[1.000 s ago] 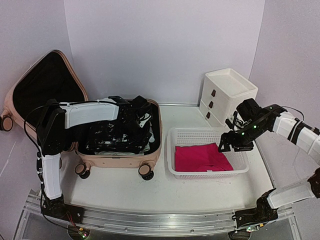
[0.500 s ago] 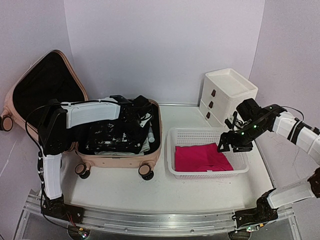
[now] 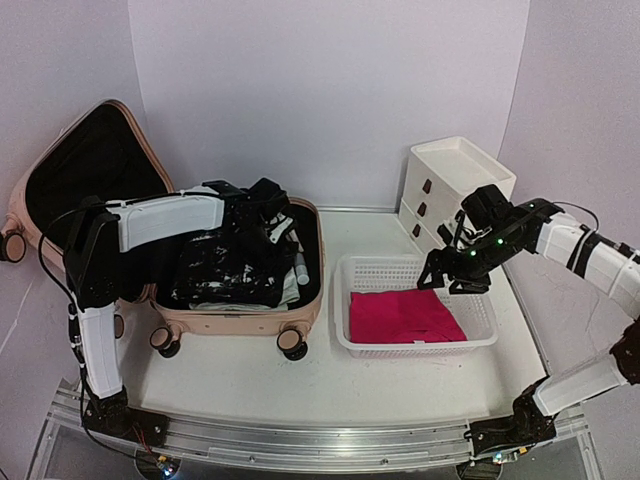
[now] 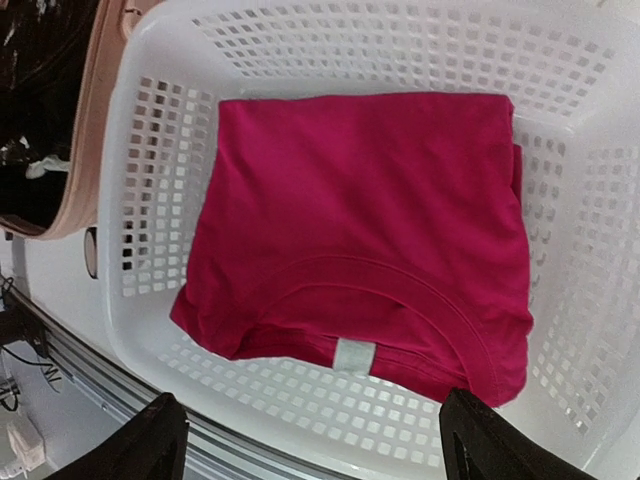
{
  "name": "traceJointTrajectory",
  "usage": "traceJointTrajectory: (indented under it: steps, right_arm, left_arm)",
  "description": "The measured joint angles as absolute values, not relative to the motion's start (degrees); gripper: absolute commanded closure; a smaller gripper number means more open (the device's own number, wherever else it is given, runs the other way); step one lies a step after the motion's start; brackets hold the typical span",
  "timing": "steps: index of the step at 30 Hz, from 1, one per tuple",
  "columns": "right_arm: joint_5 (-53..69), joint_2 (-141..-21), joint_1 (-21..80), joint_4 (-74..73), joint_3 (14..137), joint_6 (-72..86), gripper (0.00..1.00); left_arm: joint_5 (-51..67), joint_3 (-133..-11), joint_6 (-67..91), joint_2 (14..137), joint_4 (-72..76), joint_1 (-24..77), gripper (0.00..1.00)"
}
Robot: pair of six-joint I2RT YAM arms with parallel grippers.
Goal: Open, take out, and arrange the luggage
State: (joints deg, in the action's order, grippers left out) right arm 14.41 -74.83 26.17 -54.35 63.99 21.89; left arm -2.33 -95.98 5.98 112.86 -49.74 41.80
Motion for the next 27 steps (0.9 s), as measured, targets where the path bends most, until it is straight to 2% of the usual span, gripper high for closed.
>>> traceJointTrajectory:
  steps: [9,17,27]
  right_arm:
    - [16.19,-86.24,32.95,-40.16,72.60,38.24,0.10]
    - [15.00,-106.30,39.29,-26.87,90.06,58.04,0.10]
    - [13.15,-121.25,43.22,-21.74,105.73,71.26,0.06]
  left_arm:
    - [1.93,-91.29,6.11,107.96,-45.52,39.09,1.00]
    - [3.55,-87.53,6.04,102.17,-42.81,37.91,1.00]
    - [6.09,-84.42,5.56,97.97,-42.35,37.41,1.00]
